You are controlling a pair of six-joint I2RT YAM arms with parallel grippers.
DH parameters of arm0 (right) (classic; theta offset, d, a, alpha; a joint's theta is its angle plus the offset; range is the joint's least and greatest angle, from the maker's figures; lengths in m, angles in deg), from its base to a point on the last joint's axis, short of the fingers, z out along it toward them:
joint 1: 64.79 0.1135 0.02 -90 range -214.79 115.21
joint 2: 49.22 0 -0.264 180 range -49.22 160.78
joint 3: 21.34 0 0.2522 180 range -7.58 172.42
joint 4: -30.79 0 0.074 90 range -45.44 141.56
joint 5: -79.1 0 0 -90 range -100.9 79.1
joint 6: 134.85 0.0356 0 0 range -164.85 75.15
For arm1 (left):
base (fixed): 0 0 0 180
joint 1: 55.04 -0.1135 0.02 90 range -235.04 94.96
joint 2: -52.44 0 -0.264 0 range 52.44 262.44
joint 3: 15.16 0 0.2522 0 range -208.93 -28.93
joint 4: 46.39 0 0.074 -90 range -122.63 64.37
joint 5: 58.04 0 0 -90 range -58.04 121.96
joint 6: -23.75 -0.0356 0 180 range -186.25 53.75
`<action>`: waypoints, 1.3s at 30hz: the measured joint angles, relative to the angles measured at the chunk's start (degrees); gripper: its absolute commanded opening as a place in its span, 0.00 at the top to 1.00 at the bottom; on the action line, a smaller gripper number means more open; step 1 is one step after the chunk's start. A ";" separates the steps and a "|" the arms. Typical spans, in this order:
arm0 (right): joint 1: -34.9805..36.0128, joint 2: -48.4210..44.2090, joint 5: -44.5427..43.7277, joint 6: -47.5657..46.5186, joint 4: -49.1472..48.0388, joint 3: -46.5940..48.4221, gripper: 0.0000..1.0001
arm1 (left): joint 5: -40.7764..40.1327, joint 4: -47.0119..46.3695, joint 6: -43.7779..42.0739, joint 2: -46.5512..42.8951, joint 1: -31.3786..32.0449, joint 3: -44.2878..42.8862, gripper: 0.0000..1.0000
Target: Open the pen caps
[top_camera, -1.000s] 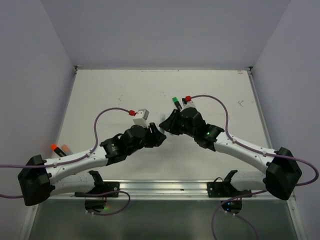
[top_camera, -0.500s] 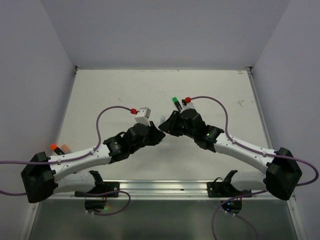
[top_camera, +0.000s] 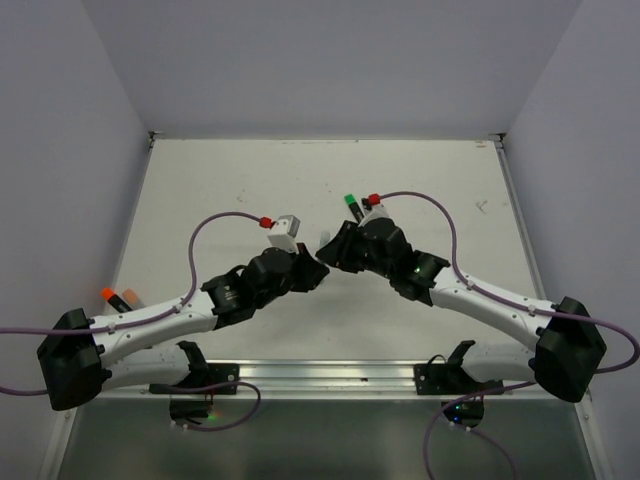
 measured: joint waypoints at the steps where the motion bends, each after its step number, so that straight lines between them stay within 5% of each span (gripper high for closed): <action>1: 0.00 0.02 0.04 -0.48 0.04 0.07 0.63 | 0.17 -0.04 -0.48 0.00 0.00 0.02 1.00; 5: 0.00 0.50 -0.04 -2.25 0.81 1.01 0.48 | 1.55 -0.22 -1.09 -0.02 0.00 0.09 1.00; 8: 0.00 1.01 -0.13 -3.30 0.68 1.40 0.46 | 2.34 -0.42 -1.14 0.00 0.00 0.17 1.00; 13: 0.00 1.81 -0.20 -3.89 0.70 1.44 0.65 | 3.30 -1.11 -1.11 -0.09 0.00 0.28 1.00; 15: 0.00 2.08 -0.11 -3.52 0.55 1.44 0.98 | 3.37 -1.11 -1.11 -0.28 0.00 0.33 1.00; 19: 0.00 2.19 0.11 -2.82 -0.37 1.60 1.00 | 3.21 -2.03 -1.07 -0.63 -0.07 0.87 1.00; 21: 0.02 2.19 0.11 -2.69 -0.42 1.60 1.00 | 3.17 -1.99 -1.01 -0.72 -0.07 0.96 0.83; 27: 0.11 1.33 -0.46 -2.38 -0.44 1.31 1.00 | 3.06 -2.23 -0.44 -1.18 -0.04 1.49 0.63; 39: 0.37 0.02 -0.48 -1.62 -0.96 -0.39 1.00 | 4.63 -5.22 -0.24 -1.75 0.07 3.61 0.71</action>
